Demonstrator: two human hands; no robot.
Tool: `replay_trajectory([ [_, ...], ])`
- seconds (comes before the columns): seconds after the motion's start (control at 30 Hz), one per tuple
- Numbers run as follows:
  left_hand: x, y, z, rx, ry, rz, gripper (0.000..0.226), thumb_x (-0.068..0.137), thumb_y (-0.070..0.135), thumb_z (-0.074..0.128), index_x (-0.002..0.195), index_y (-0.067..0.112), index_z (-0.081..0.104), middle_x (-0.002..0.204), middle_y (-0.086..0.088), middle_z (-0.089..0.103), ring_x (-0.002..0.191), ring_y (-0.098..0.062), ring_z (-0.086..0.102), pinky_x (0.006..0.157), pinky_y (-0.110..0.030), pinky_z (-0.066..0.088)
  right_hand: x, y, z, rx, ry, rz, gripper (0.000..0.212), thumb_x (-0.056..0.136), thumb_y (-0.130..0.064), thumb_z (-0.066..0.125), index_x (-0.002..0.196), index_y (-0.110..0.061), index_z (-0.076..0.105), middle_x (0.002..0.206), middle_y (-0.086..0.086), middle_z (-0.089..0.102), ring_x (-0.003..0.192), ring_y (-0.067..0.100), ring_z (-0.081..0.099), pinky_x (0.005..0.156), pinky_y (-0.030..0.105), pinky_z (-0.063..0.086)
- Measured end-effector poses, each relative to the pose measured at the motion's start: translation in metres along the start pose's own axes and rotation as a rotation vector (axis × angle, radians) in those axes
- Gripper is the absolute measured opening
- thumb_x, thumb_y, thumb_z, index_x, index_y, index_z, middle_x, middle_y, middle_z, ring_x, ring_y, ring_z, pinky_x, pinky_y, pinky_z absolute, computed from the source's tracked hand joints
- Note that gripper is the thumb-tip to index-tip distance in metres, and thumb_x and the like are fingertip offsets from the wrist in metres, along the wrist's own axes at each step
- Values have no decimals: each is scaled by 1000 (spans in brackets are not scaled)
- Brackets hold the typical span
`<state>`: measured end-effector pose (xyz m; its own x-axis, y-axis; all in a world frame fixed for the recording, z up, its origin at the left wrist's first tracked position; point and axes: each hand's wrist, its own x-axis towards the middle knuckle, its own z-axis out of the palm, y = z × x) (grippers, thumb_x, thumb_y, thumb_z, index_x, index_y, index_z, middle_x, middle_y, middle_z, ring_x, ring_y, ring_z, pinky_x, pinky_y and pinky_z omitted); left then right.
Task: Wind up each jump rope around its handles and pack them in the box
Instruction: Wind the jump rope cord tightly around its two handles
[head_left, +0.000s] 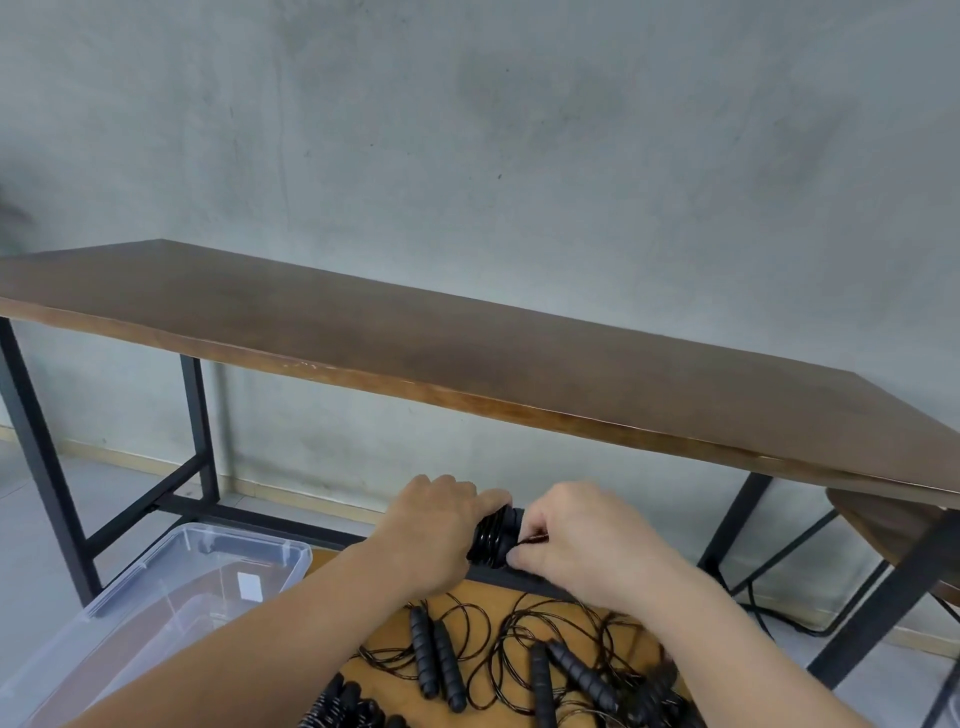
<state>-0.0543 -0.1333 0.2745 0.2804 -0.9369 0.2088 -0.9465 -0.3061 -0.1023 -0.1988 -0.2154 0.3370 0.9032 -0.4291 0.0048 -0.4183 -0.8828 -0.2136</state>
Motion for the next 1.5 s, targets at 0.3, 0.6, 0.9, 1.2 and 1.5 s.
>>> replay_trajectory([
  [0.3,-14,6,-20,-453,-128,134,61,84,14,64,135,41,43,112,8,61,102,-13,53,86,-29,45,25,37,-27,366,-120,-56,23,67,-43,86,74,-25,75,74,-11,70,70,2,63,64,22,49],
  [0.6,-22,11,-30,-750,-184,114,60,81,8,63,126,44,45,90,10,59,78,-6,54,67,-18,39,29,63,1,1054,-256,-3,29,66,-27,88,79,-14,66,72,4,65,64,16,63,57,24,52],
  [0.9,-20,9,-34,-945,-159,4,92,79,5,65,144,54,23,93,6,59,70,-4,54,62,-16,44,22,53,39,1684,-125,223,11,76,-18,70,81,-8,72,73,9,65,62,18,58,58,30,47],
  [1.2,-11,4,-16,-889,51,-126,71,78,6,63,131,48,42,99,12,63,86,-6,59,75,-22,52,3,15,74,1451,47,343,29,106,-23,41,104,-2,60,64,2,48,48,9,25,43,22,21],
  [1.5,4,-3,2,-283,108,-207,66,87,21,57,142,43,27,109,4,59,102,-19,56,84,-33,48,-8,-2,59,403,34,198,33,104,-34,41,73,-25,52,67,-8,50,59,6,46,52,20,34],
])
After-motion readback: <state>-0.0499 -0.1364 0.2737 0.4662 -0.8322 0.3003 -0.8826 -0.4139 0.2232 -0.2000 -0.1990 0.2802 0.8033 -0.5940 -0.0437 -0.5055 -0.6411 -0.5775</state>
